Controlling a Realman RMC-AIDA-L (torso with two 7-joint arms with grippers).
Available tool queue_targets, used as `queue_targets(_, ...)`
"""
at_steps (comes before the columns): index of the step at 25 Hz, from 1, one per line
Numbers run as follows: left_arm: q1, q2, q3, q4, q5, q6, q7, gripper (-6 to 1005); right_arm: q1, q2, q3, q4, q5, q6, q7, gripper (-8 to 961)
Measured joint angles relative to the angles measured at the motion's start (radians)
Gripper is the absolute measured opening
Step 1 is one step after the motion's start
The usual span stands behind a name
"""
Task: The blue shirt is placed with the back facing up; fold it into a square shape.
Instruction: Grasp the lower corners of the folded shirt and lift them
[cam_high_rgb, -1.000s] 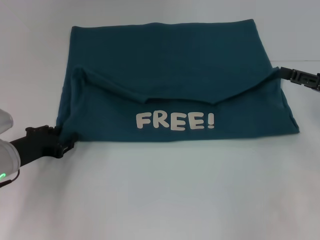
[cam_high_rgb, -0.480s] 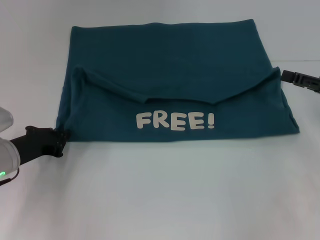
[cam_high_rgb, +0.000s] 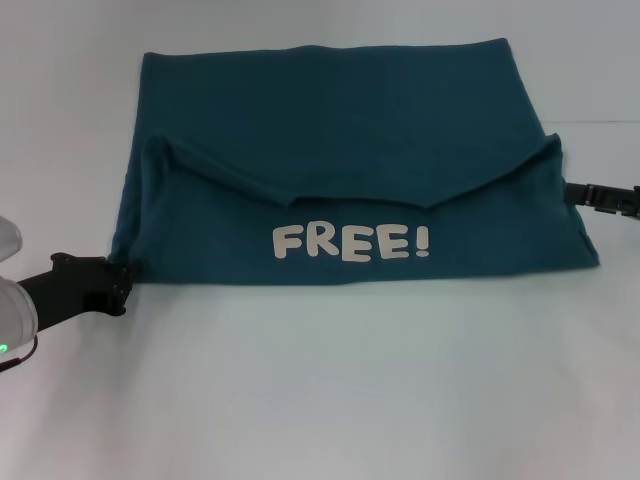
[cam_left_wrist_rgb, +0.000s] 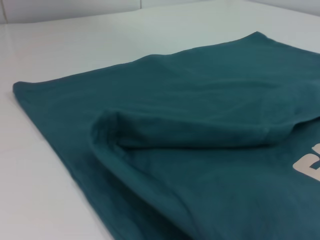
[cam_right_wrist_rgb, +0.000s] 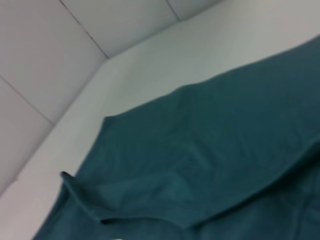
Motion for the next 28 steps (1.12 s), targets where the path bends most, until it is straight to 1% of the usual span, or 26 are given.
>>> queue_targets(4, 0.004, 0.0, -0.001, 0.009, 0.0, 0.019, -0.005, 15, 0.003, 0.004, -0.011, 0.006, -0.039, 0.041, 0.016, 798)
queue_targets(8, 0.004, 0.0, -0.002, 0.011, 0.001, 0.031, -0.006, 15, 0.01, 0.014, -0.059, 0.009, -0.09, 0.1, 0.042, 790)
queue_targets(18, -0.002, 0.006, 0.0, 0.015, 0.0, 0.042, -0.028, 15, 0.013, 0.041, -0.092, 0.016, -0.104, 0.231, 0.038, 769)
queue_targets(24, -0.006, 0.007, 0.0, 0.023, 0.0, 0.043, -0.038, 15, 0.041, 0.043, -0.142, 0.07, -0.105, 0.3, 0.035, 756)
queue_targets(28, -0.011, 0.008, 0.0, 0.023, 0.0, 0.043, -0.04, 15, 0.056, 0.043, -0.157, 0.097, -0.105, 0.316, 0.036, 748)
